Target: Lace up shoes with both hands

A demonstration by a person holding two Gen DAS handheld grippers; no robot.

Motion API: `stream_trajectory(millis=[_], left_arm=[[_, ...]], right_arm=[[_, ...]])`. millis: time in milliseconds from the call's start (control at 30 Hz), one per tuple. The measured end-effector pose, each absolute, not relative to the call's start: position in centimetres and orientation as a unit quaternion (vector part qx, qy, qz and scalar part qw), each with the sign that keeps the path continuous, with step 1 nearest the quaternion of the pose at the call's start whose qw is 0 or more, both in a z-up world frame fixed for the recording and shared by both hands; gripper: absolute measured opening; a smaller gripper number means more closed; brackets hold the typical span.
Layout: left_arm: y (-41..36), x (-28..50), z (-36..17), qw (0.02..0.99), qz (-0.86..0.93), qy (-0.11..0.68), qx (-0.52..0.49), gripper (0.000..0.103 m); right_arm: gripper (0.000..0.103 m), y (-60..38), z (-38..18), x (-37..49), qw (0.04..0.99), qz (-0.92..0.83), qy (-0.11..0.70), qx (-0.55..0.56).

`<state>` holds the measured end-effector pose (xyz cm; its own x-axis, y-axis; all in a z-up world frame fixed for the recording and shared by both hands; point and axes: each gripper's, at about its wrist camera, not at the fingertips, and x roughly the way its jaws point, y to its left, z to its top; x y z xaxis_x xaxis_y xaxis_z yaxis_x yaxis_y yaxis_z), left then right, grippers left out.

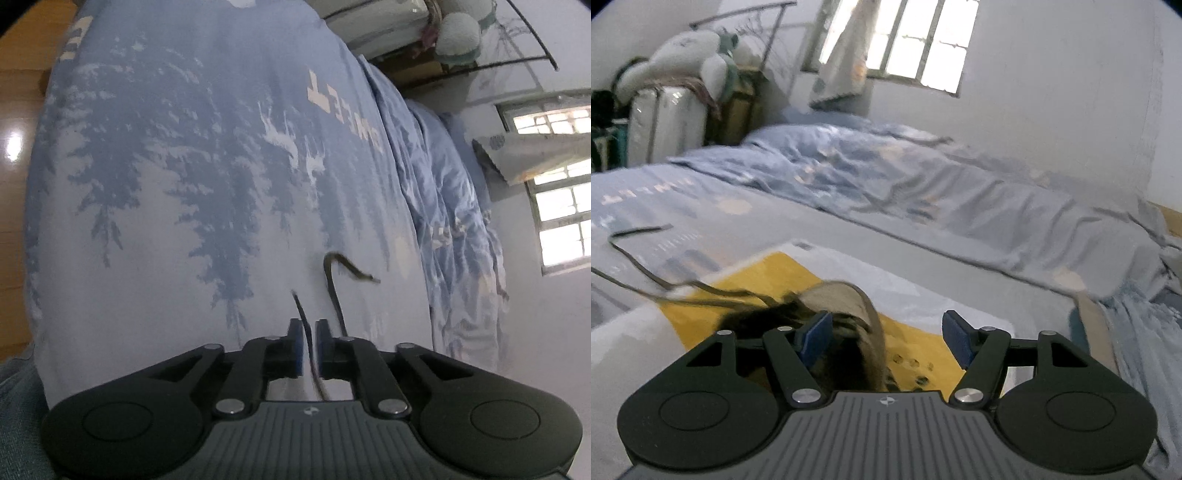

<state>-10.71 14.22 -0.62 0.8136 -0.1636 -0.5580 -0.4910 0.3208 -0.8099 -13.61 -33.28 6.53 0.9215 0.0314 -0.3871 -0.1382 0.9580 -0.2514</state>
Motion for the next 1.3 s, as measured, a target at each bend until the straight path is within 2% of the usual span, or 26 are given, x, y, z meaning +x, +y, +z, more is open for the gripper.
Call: stream_trajectory(millis=[67,133,200,267,500,700,833,900,967,1000,1300], left_arm=[[14.6,-10.6,-0.2,0.767,0.108,0.278,-0.568,0.025],[14.6,-10.0,0.5,0.785,0.101,0.274,-0.547,0.035],[14.5,-9.3,1.4,0.806,0.098,0.273,-0.516,0.037],[14.1,-8.3,2.4,0.831,0.095,0.272,-0.477,0.045],[10.2,-3.1,4.3,0.904,0.087,0.312,-0.28,0.046],[8.8,0.2,2.5,0.909,0.102,0.348,-0.204,0.045],[8.5,1.2,1.8,0.915,0.109,0.349,-0.168,0.044],[8.2,2.0,1.7,0.919,0.107,0.349,-0.147,0.038],[7.8,2.6,1.4,0.921,0.11,0.351,-0.132,0.007],[7.6,2.7,1.4,0.921,0.11,0.351,-0.128,0.002],[2.6,1.5,4.4,0.943,-0.015,0.305,-0.132,0.0]], right_arm=[[0.068,-33.1,6.9,-13.9,0.972,0.053,0.183,-0.135],[0.068,-33.0,7.2,-13.9,0.974,0.053,0.175,-0.132],[0.068,-33.1,7.5,-13.9,0.976,0.052,0.169,-0.124],[0.068,-33.2,7.7,-14.0,0.979,0.051,0.162,-0.114],[0.068,-32.6,8.7,-14.4,0.985,0.065,0.135,-0.083],[0.068,-31.3,9.2,-14.8,0.986,0.089,0.119,-0.08],[0.068,-30.7,9.3,-14.8,0.985,0.1,0.116,-0.078],[0.068,-30.7,9.3,-14.9,0.985,0.102,0.117,-0.074],[0.068,-30.7,9.3,-14.7,0.985,0.102,0.119,-0.071],[0.068,-30.7,9.3,-14.7,0.985,0.103,0.12,-0.07],[0.068,-32.1,9.2,-14.3,0.984,0.107,0.141,-0.022]])
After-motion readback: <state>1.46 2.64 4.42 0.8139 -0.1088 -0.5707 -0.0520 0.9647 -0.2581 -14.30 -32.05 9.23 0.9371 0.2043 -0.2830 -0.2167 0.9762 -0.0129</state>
